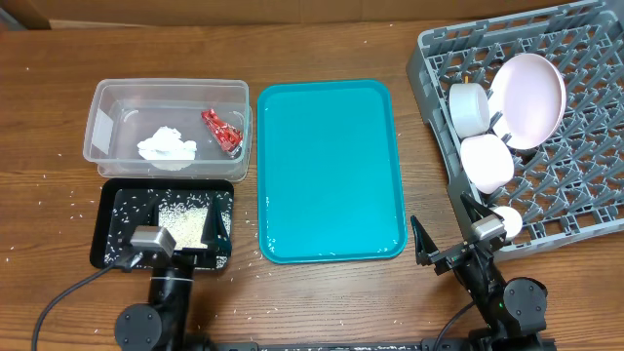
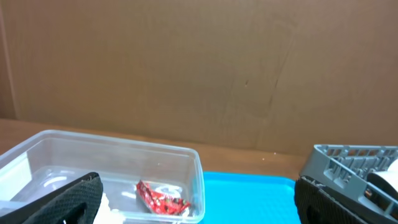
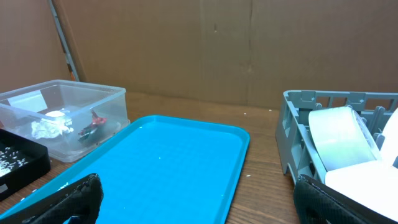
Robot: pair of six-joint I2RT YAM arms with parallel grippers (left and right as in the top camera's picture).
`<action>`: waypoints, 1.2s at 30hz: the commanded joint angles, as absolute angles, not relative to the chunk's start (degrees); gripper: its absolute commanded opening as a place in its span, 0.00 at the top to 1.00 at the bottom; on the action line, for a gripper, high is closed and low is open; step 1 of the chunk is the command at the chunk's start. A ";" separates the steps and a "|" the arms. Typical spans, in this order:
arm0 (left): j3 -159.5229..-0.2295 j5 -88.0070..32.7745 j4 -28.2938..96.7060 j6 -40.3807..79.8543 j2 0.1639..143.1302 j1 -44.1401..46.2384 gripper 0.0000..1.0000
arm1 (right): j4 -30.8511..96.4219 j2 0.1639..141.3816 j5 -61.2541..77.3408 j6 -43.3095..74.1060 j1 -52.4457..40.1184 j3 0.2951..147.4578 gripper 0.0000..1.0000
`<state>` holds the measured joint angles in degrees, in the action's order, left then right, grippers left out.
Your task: Sort waste into correct bins and load items into the dishwasher
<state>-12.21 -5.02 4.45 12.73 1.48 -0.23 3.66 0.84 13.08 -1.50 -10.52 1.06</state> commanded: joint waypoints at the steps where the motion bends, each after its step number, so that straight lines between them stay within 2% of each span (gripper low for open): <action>1: -8.05 -5.89 1.10 11.35 0.19 0.36 0.00 | 3.38 0.16 12.71 -1.54 -10.37 0.45 0.00; 7: -0.10 -6.11 -7.60 12.27 0.19 0.38 0.00 | 3.38 0.16 12.71 -1.56 -10.37 0.45 0.00; 13: -0.27 -5.89 -4.60 12.84 0.21 0.40 0.00 | 3.38 0.16 12.71 -1.56 -10.37 0.45 0.00; 18: -0.27 -5.72 4.45 12.84 0.27 0.40 0.00 | 3.38 0.16 12.71 -1.56 -10.37 0.45 0.00; 36: -0.27 -5.41 4.03 12.84 0.73 0.40 0.00 | 3.38 0.16 12.71 -1.56 -10.37 0.45 0.00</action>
